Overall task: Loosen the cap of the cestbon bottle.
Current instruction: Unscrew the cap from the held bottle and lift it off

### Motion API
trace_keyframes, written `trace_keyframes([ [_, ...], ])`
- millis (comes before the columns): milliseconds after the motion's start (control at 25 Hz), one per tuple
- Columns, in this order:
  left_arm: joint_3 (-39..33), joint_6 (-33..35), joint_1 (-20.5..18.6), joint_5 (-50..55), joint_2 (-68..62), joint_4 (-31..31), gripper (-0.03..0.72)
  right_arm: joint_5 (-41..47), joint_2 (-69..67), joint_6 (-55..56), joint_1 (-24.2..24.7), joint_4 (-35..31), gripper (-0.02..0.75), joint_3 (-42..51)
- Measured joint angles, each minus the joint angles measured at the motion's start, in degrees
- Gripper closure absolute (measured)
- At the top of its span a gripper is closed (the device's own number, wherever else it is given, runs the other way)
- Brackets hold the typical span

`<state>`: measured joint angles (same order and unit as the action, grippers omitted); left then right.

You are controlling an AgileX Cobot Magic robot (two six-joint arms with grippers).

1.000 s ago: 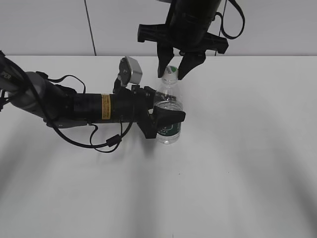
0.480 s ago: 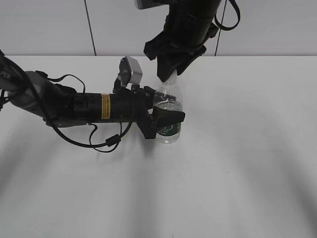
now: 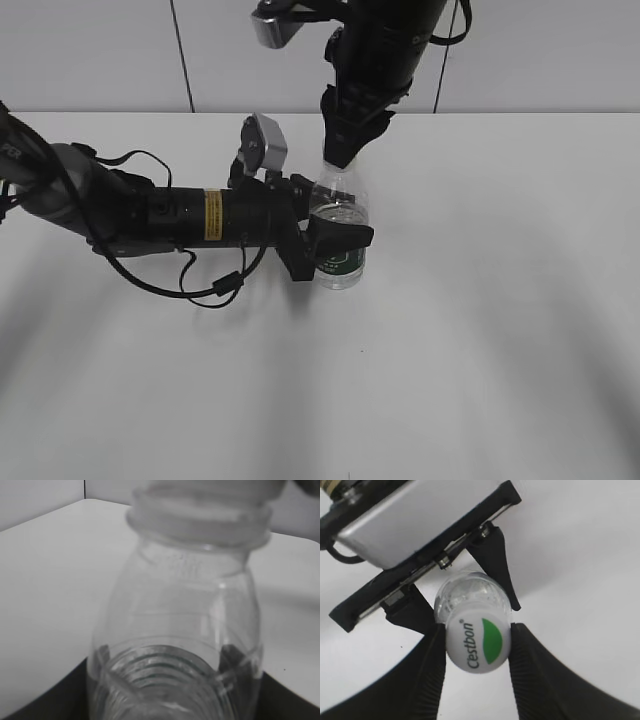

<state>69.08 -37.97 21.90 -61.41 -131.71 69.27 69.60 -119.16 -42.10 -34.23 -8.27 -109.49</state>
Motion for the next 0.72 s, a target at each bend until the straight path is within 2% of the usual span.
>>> trace_keyframes([
  [560, 0.00, 0.19, -0.29, -1.68, -0.16, 1.29, 0.286, 0.37, 0.17, -30.06, 0.00, -0.22, 0.437, -0.28],
  [720, 0.00, 0.14, -0.29, -1.73, -0.16, 1.52, 0.286, 0.37, 0.22, -33.73, 0.00, -0.22, 0.437, -0.28],
])
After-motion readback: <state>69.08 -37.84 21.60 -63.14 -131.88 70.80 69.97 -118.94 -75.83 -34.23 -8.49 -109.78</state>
